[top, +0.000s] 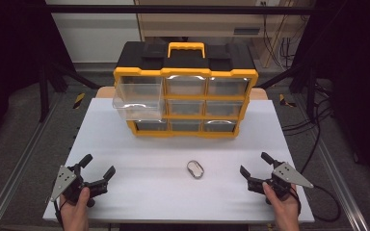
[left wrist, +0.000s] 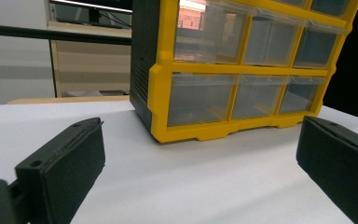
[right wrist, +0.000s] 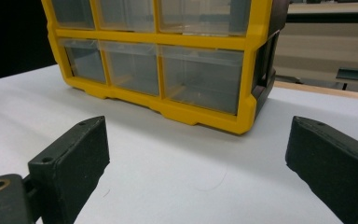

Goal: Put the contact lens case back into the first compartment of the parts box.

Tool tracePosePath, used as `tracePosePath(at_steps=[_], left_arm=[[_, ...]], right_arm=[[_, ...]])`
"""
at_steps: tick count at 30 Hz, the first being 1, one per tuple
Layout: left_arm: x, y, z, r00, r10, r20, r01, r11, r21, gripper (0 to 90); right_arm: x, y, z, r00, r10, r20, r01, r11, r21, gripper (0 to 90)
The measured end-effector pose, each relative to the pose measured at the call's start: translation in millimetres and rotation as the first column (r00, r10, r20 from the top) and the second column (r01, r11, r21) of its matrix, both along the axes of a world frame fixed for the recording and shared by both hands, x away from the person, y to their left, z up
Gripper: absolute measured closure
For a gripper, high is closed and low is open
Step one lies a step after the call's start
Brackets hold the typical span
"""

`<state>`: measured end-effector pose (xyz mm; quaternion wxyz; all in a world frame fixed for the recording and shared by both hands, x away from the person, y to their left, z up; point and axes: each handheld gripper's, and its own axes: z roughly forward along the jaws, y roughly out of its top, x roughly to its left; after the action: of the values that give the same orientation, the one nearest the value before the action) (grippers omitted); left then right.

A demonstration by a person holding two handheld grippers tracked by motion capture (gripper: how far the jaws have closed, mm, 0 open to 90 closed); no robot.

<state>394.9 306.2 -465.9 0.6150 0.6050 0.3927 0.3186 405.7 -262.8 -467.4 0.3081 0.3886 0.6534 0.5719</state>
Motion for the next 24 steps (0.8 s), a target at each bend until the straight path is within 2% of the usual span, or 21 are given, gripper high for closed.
tracePosePath(at_steps=[10, 16, 18, 20, 21, 24], left_arm=[[-0.1, 2.4, -0.3, 0.9999, 0.015, 0.001, -0.015, 0.9999, -0.007, 0.8], [0.6, 2.2, -0.6, 0.9998, 0.021, 0.007, -0.021, 0.9997, -0.009, 0.8], [0.6, 1.9, -1.0, 0.9998, 0.021, 0.005, -0.021, 0.9998, -0.005, 0.8], [0.4, 1.8, -1.0, 0.9998, 0.021, 0.004, -0.021, 0.9998, -0.002, 0.8], [0.4, 1.7, -1.0, 0.9998, 0.021, 0.004, -0.021, 0.9998, -0.003, 0.8], [1.2, 0.3, -1.1, 0.9999, 0.015, 0.006, -0.015, 0.9999, -0.003, 0.8]], right_arm=[[-0.2, 6.6, 2.6, 0.9983, 0.006, -0.057, -0.009, 0.999, -0.036, 5.2], [0.5, 17.9, 6.9, 0.9975, 0.021, -0.067, -0.024, 0.998, -0.051, 5.0], [1.7, 24.4, 9.2, 0.9958, 0.03, -0.087, -0.034, 0.998, -0.051, 5.5], [3.0, 30.0, 10.2, 0.9948, 0.041, -0.094, -0.047, 0.997, -0.06, 6.1], [6.1, 37.5, 10.3, 0.9917, 0.059, -0.114, -0.069, 0.994, -0.087, 6.8], [8.4, 43.0, 9.3, 0.9891, 0.072, -0.128, -0.087, 0.99, -0.113, 9.0]])
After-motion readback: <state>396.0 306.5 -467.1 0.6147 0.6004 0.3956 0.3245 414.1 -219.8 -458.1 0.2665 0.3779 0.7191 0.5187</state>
